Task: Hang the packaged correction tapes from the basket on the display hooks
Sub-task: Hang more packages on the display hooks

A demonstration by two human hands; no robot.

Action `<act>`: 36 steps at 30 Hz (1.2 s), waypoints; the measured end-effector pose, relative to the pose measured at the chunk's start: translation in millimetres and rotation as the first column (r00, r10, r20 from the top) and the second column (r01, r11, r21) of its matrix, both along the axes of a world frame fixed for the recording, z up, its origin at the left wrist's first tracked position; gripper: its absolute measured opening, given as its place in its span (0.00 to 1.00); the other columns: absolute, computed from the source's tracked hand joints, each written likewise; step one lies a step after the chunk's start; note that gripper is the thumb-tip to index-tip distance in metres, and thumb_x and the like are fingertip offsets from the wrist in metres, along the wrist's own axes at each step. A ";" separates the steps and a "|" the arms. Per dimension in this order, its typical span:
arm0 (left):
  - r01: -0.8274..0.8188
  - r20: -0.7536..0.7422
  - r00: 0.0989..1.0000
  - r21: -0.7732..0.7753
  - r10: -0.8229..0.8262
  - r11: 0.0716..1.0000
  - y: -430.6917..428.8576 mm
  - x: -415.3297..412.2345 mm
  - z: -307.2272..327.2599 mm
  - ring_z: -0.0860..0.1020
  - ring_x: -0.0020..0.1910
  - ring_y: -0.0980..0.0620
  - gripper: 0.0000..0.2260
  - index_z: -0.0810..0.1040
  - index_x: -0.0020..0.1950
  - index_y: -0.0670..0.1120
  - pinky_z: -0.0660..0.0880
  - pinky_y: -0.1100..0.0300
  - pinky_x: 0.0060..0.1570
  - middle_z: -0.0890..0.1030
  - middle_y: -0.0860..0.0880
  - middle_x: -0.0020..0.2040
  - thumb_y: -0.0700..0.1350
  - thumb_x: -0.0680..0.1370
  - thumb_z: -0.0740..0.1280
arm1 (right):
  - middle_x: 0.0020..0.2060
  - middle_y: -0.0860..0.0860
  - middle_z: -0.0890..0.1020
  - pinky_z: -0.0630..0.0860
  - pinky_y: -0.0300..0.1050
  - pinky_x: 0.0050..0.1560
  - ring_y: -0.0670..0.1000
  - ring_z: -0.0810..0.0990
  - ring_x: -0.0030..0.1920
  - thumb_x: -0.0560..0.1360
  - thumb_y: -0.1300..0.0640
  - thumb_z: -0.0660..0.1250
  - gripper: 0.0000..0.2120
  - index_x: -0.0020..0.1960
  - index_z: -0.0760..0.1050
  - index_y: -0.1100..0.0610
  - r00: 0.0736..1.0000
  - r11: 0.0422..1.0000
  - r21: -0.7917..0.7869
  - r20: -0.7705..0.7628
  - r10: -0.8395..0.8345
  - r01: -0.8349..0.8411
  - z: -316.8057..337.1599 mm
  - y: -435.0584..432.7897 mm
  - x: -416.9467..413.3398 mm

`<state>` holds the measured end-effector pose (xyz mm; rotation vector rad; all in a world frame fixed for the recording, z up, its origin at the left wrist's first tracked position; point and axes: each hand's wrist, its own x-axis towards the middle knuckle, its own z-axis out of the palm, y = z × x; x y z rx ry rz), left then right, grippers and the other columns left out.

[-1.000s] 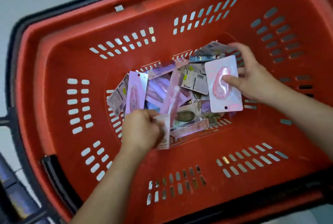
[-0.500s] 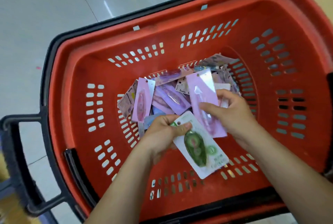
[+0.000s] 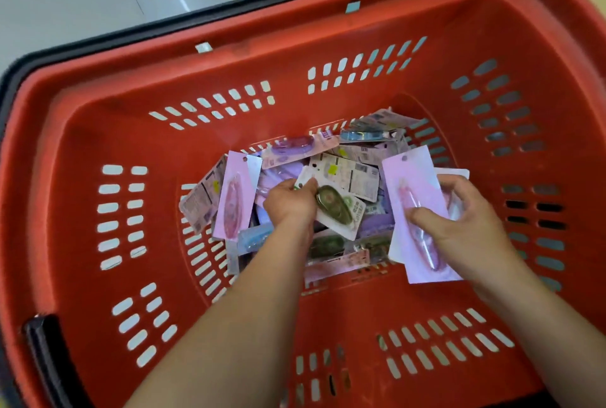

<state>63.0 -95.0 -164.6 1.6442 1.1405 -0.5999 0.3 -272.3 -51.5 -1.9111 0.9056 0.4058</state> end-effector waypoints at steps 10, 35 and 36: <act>-0.020 0.027 0.999 -0.271 0.029 0.962 0.3 3.8 43.7 0.78 0.32 0.47 0.05 0.82 0.47 0.39 0.76 0.63 0.25 0.82 0.44 0.35 0.39 0.74 0.74 | 0.54 0.42 0.80 0.70 0.23 0.32 0.27 0.77 0.43 0.76 0.66 0.67 0.17 0.58 0.81 0.47 0.999 0.999 0.049 0.033 -0.011 0.009 12.7 -4.4 3.1; 0.185 0.149 0.981 -0.501 -0.126 0.846 104.4 -2.9 352.4 0.82 0.34 0.48 0.05 0.84 0.45 0.43 0.81 0.57 0.35 0.84 0.41 0.41 0.42 0.72 0.72 | 0.34 0.44 0.84 0.76 0.38 0.36 0.43 0.81 0.36 0.74 0.54 0.73 0.04 0.43 0.80 0.52 0.980 0.891 0.444 0.118 -0.160 0.092 228.4 64.8 43.8; 0.155 0.170 0.981 -0.428 -0.089 0.890 107.6 -2.6 360.8 0.82 0.35 0.48 0.04 0.84 0.46 0.45 0.81 0.56 0.36 0.84 0.42 0.42 0.42 0.73 0.72 | 0.33 0.43 0.84 0.76 0.36 0.34 0.42 0.81 0.35 0.75 0.55 0.72 0.03 0.43 0.80 0.52 0.977 0.897 0.435 0.146 -0.156 0.078 243.2 58.5 43.6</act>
